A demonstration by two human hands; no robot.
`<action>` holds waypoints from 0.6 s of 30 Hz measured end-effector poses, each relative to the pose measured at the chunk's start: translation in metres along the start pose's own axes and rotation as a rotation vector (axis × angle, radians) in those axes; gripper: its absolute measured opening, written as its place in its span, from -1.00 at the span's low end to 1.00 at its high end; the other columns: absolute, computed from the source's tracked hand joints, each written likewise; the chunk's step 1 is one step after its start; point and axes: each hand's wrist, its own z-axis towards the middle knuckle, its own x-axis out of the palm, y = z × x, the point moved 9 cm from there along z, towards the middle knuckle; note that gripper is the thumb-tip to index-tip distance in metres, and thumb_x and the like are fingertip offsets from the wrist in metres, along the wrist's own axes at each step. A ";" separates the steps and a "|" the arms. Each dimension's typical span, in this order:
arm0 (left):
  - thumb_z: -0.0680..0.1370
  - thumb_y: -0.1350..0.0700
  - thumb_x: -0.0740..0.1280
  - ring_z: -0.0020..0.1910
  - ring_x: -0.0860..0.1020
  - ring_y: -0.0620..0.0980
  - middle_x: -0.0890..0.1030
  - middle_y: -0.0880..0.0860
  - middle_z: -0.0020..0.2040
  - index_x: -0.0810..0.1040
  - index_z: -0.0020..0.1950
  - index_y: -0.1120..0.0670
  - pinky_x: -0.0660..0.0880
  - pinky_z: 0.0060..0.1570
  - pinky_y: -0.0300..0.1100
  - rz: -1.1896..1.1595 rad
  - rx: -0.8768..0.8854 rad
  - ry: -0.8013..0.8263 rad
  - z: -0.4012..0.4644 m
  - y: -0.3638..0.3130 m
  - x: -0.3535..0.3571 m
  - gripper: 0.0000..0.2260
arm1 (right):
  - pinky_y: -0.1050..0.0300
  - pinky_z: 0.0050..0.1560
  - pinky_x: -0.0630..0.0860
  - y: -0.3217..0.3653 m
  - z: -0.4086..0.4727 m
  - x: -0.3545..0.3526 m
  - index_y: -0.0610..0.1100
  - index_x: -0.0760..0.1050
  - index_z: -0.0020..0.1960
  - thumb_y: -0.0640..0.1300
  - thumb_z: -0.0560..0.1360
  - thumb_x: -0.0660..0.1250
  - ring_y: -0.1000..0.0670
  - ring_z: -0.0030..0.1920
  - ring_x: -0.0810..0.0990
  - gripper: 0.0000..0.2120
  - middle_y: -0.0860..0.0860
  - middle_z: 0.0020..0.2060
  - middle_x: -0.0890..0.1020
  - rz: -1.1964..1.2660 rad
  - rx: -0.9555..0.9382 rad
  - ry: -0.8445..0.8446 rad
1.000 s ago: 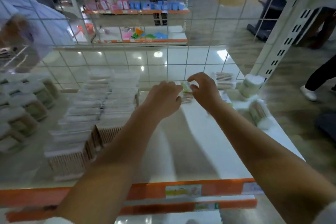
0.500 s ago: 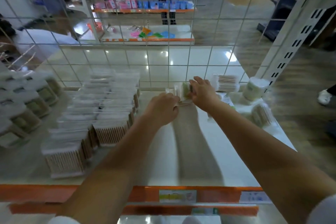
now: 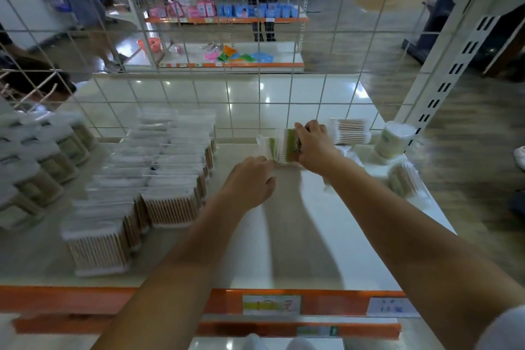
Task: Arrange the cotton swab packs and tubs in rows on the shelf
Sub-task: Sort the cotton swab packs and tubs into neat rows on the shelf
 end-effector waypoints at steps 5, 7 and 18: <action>0.54 0.15 0.25 0.14 0.48 0.09 0.54 0.12 0.14 0.44 0.32 0.13 0.41 0.13 -0.10 -0.212 -0.071 -0.063 -0.006 0.010 -0.002 -0.65 | 0.04 -0.05 0.40 0.000 -0.020 -0.016 -0.21 0.36 0.17 -0.21 0.40 0.39 -0.13 0.04 0.44 -0.62 -0.14 0.04 0.49 0.162 0.007 -0.137; 0.54 0.15 0.27 0.16 0.48 0.06 0.54 0.11 0.16 0.42 0.35 0.12 0.35 0.11 -0.20 -0.304 -0.107 -0.089 -0.010 0.014 -0.003 -0.63 | 0.06 -0.13 0.41 -0.004 -0.030 -0.020 -0.18 0.39 0.14 -0.24 0.43 0.35 -0.08 -0.08 0.46 -0.69 -0.08 -0.08 0.52 0.287 0.054 -0.186; 0.45 0.16 0.42 -0.06 0.56 -0.02 0.55 0.07 0.06 0.31 0.35 0.08 0.50 -0.16 -0.21 -1.033 -0.255 -0.174 -0.034 0.023 -0.006 -0.49 | 0.02 -0.09 0.54 -0.001 -0.083 0.000 -0.18 0.50 -0.02 -0.36 0.40 0.39 -0.12 -0.11 0.60 -0.80 -0.10 -0.15 0.63 1.365 0.307 -0.122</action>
